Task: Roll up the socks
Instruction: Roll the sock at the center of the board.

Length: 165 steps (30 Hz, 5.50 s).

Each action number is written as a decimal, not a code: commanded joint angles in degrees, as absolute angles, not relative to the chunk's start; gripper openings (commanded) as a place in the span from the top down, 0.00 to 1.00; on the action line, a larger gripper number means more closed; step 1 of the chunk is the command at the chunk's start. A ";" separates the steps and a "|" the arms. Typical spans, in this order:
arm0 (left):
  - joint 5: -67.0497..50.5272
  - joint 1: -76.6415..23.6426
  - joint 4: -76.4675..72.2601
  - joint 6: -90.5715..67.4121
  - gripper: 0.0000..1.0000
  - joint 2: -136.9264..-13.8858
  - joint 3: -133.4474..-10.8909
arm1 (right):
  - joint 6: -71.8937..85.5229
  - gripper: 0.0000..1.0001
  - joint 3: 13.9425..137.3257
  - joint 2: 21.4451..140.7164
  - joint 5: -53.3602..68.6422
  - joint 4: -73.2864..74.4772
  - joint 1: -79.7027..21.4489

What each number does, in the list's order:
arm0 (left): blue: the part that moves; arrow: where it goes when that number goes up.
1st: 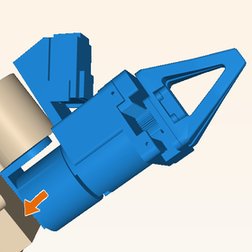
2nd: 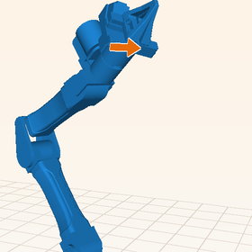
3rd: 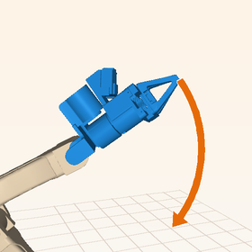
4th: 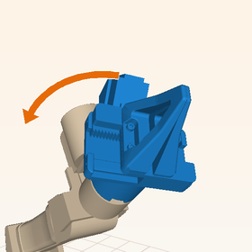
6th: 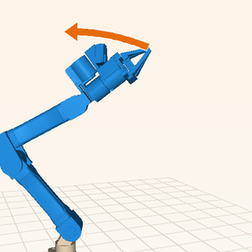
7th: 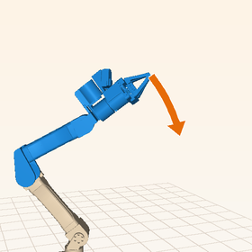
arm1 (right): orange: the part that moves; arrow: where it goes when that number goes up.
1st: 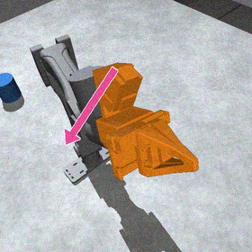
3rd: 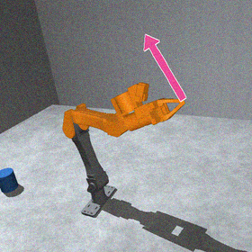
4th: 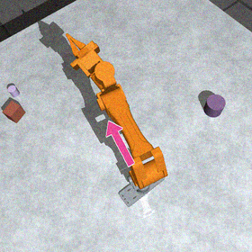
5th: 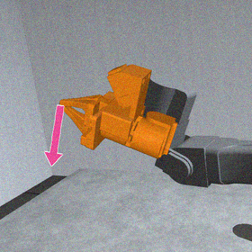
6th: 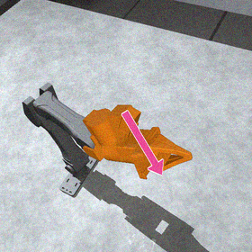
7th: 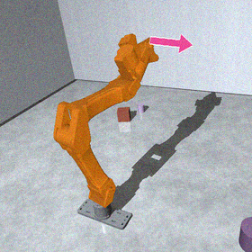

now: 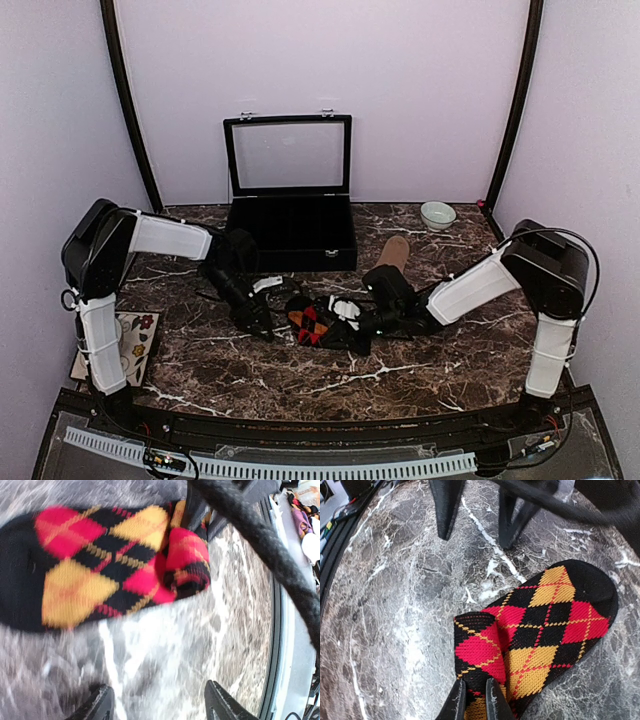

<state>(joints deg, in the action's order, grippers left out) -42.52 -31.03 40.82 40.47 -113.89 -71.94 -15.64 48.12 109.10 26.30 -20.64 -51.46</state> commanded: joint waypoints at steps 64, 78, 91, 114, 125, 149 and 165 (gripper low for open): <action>-25.96 -41.74 16.07 33.31 0.63 -115.62 -68.78 | 10.28 1.00 46.30 107.91 24.96 -9.26 -57.17; -31.89 -41.75 20.93 33.22 0.62 -118.52 -73.45 | 9.20 1.00 49.47 113.89 23.07 -2.43 -58.45; -31.98 -41.62 20.92 32.64 0.62 -118.12 -73.63 | 18.10 1.00 49.13 119.88 25.38 5.05 -57.63; -35.79 -28.51 18.39 36.19 0.36 -97.57 -65.05 | 26.85 1.00 48.30 123.20 28.92 11.87 -54.62; -30.89 -47.37 15.65 47.10 0.46 -91.19 -49.98 | 28.03 1.00 50.02 124.23 36.36 12.65 -51.04; -15.16 -55.29 4.36 44.94 0.66 -102.99 -53.45 | 32.15 1.00 50.35 122.67 37.06 8.99 -50.98; -19.01 -50.77 13.95 42.61 0.89 -106.89 -56.19 | 28.42 0.71 48.27 112.95 32.02 5.17 -50.56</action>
<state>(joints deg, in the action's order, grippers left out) -21.15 -53.06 5.21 43.42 -103.79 -55.24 30.96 52.86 112.77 42.15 -9.76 -50.78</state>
